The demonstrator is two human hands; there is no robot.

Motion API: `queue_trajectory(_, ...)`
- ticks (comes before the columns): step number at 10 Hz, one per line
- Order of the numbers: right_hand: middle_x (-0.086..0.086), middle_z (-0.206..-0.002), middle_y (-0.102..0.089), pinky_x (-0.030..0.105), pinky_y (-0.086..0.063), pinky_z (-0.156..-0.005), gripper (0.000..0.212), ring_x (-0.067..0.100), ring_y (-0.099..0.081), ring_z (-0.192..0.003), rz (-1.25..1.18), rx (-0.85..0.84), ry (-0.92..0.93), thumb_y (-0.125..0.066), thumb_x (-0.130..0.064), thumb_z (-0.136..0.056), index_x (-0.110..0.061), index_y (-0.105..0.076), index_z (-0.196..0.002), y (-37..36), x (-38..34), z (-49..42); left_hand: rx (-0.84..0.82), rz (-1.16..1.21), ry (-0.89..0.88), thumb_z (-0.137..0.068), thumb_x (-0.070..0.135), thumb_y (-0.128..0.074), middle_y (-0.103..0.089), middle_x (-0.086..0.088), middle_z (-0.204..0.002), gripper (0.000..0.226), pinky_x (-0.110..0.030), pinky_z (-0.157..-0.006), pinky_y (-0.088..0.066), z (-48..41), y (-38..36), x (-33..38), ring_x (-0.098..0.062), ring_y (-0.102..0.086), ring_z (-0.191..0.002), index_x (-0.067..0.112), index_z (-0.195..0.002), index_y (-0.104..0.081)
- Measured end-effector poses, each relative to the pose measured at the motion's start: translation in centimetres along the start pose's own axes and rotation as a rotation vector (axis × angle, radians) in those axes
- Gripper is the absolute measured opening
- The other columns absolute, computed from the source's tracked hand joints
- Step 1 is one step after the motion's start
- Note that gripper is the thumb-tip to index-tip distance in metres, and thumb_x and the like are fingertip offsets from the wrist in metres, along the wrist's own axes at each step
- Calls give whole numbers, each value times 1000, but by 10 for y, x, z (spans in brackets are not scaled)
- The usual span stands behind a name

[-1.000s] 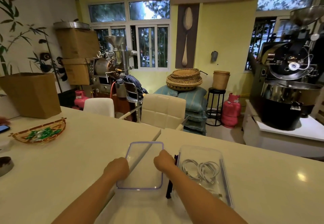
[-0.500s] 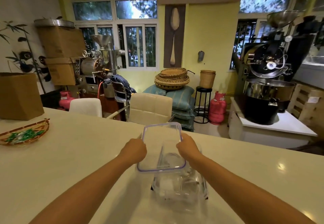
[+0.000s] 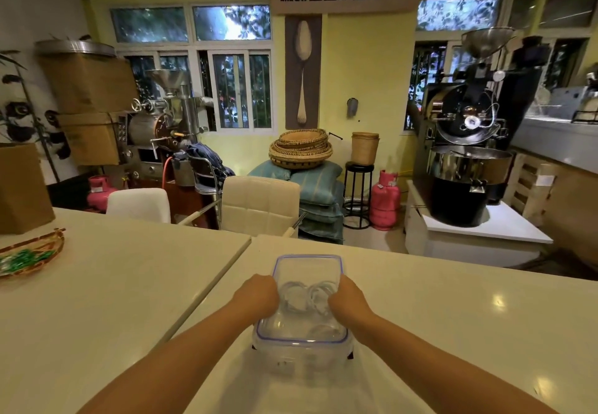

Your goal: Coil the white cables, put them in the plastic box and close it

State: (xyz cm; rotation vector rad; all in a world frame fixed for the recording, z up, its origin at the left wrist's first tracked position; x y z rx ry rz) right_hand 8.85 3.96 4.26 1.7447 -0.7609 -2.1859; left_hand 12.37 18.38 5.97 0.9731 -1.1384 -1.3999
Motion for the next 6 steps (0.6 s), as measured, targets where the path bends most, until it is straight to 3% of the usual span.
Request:
queue_trajectory(1, 17, -138, -43, 34, -43, -99, 47, 32, -47, -122, 44, -27, -22, -44, -3, -87, 0, -37, -133, -3, 6, 1, 29, 50, -4, -93, 6, -36, -43, -1, -68, 30, -27, -90, -47, -4, -4, 1, -23, -58, -103, 1, -117, -54)
queue_trajectory(2, 18, -139, -40, 34, -40, -101, 46, 32, -45, -124, 75, -25, -23, -44, -2, -88, 2, -35, -133, -2, 7, 1, 36, 77, 19, -93, 5, -37, -61, -11, -112, 29, -26, -90, -47, -3, -6, 2, -25, -58, -110, 1, -116, -54)
queue_trajectory(3, 17, -144, -31, 30, -34, -105, 47, 29, -38, -129, 128, -35, -24, -40, -3, -92, 2, -26, -136, -4, 9, -1, 33, 147, 65, -93, 6, -38, -56, -13, -125, 28, -26, -89, -47, -4, -10, 3, -24, -57, -112, 2, -118, -49)
queue_trajectory(5, 16, -145, -26, 29, -33, -106, 49, 27, -37, -130, 215, -54, 30, -40, -5, -93, 1, -21, -138, -4, 12, 1, 62, 101, 56, -94, 13, -37, -56, -12, -123, 30, -27, -76, -42, 1, -14, 1, -23, -58, -104, 6, -123, -39)
queue_trajectory(6, 16, -145, -28, 32, -33, -106, 47, 27, -36, -130, 214, -84, 56, -39, -10, -93, 0, -26, -137, 5, 11, 3, 69, -9, 20, -93, 14, -36, -56, -10, -125, 31, -29, -81, -44, 2, -5, -2, -24, -57, -107, 7, -122, -44)
Point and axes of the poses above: each hand's wrist, its own z-axis away from the middle knuckle, its own y-axis out of the back of the hand, x = y × z, the point moved 1 cm from there along -z, towards the middle knuckle
